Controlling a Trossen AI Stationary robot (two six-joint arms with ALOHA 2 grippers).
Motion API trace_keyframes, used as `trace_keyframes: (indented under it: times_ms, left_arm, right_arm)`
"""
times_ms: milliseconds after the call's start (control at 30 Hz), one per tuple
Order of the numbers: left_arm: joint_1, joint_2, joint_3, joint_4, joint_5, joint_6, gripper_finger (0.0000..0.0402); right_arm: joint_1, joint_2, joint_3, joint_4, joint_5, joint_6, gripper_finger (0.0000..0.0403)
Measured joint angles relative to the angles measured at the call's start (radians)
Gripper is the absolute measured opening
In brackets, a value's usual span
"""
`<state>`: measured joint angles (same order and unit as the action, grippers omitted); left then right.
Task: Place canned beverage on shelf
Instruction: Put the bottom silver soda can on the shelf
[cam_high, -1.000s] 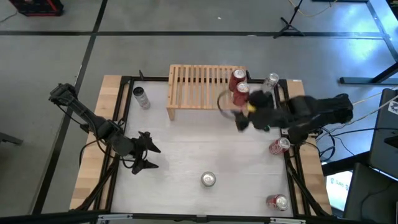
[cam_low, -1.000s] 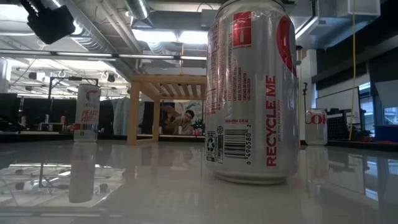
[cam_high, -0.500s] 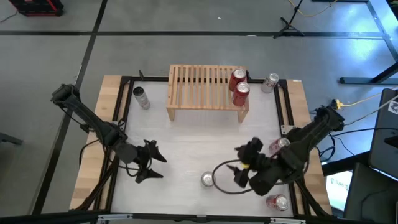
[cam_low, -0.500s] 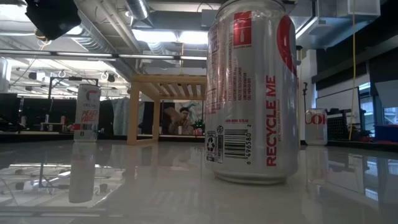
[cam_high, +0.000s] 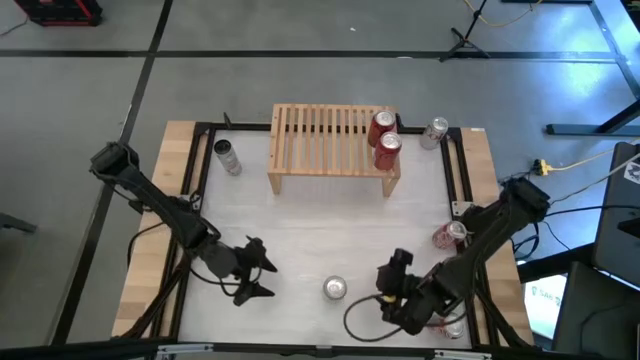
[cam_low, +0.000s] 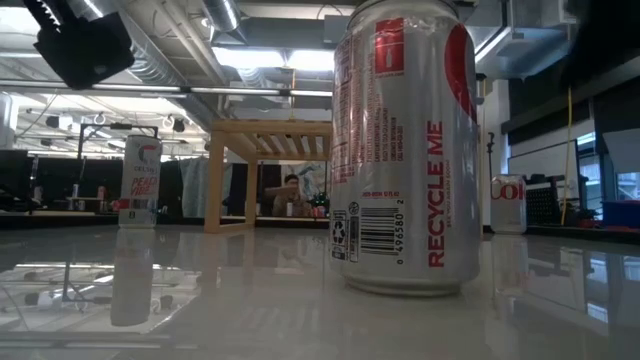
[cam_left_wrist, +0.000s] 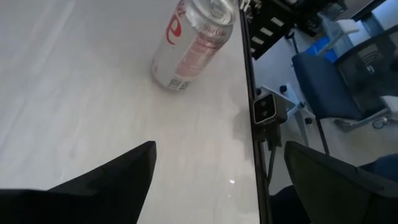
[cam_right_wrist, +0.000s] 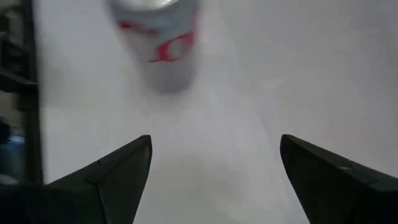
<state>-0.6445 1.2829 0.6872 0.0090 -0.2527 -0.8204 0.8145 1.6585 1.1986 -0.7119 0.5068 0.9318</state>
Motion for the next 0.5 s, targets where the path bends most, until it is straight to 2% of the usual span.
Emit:
trace_keyframes:
  times_ms: [133, 233, 333, 500]
  left_arm:
    - [0.000, 0.046, 0.031, 0.000, 0.000, -0.012, 0.0348]
    - [0.003, 0.076, 0.049, 0.002, 0.000, -0.011, 0.0348]
    - [0.012, 0.114, 0.055, 0.001, 0.002, -0.011, 0.0348]
    - [0.038, 0.171, 0.055, 0.029, 0.012, -0.010, 0.0348]
  right_arm:
    - [0.015, 0.001, -0.206, 0.449, 0.031, -0.052, 0.0342]
    - [0.010, 0.010, -0.336, 0.707, 0.098, -0.095, 0.0342]
    - [-0.009, 0.033, -0.415, 0.850, 0.159, -0.168, 0.0342]
    - [-0.039, 0.090, -0.452, 1.037, 0.175, -0.316, 0.0342]
